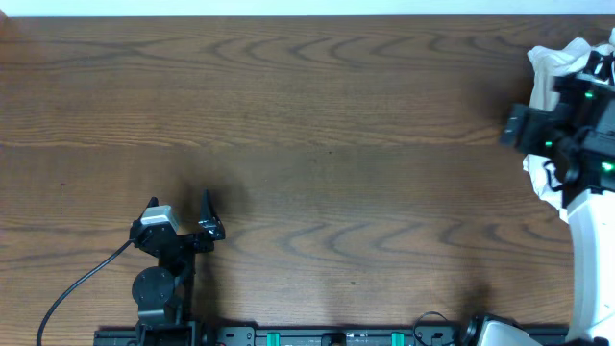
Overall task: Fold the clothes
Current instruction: 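Reach the right gripper toward the crumpled white T-shirt at right, then grasp the white T-shirt with the right gripper and drag it leftward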
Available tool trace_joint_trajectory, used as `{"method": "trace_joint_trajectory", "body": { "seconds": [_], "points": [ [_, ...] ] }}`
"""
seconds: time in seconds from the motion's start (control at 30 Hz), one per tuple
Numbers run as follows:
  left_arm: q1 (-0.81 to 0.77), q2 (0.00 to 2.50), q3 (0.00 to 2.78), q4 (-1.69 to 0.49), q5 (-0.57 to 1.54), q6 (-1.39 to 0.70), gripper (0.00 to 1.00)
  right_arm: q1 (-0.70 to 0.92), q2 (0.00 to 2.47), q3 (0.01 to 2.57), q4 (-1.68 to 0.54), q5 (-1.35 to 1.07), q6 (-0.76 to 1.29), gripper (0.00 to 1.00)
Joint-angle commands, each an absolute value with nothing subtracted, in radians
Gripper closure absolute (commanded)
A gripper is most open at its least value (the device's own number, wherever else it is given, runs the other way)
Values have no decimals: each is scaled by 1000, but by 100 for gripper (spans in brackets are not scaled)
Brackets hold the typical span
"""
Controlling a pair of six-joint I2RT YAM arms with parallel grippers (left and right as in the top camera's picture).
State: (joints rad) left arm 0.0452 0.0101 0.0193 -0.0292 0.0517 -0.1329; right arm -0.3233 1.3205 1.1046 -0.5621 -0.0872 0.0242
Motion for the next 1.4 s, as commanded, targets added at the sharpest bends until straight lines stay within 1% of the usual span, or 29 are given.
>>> {"method": "trace_joint_trajectory", "body": {
  "seconds": [0.0, 0.13, 0.27, 0.37, 0.57, 0.83, 1.07, 1.23, 1.37],
  "points": [
    [50, 4, 4, -67, 40, -124, 2, -430, 1339, 1126, -560, 68, 130, 1],
    [50, 4, 4, -67, 40, -124, 2, -544, 1340, 1126, -560, -9, 142, 1],
    [50, 4, 4, -67, 40, -124, 2, -607, 1343, 1126, -558, -12, 149, 1],
    [50, 4, 4, -67, 40, -124, 2, -623, 1347, 1124, -576, -7, 188, 1],
    [50, 4, 4, -67, 40, -124, 2, -650, 1396, 1124, -635, 227, 364, 1],
    [50, 4, 4, -67, 40, -124, 2, -717, 1489, 1124, -625, 193, 366, 1],
    [50, 4, 4, -67, 40, -124, 2, -757, 1514, 1124, -622, 170, 359, 1],
    [50, 4, 4, -67, 40, -124, 2, -763, 1572, 1124, -572, 84, 275, 5],
    [50, 4, 4, -67, 40, -124, 2, -763, 1629, 1124, -553, 66, 272, 1]
  ]
}}
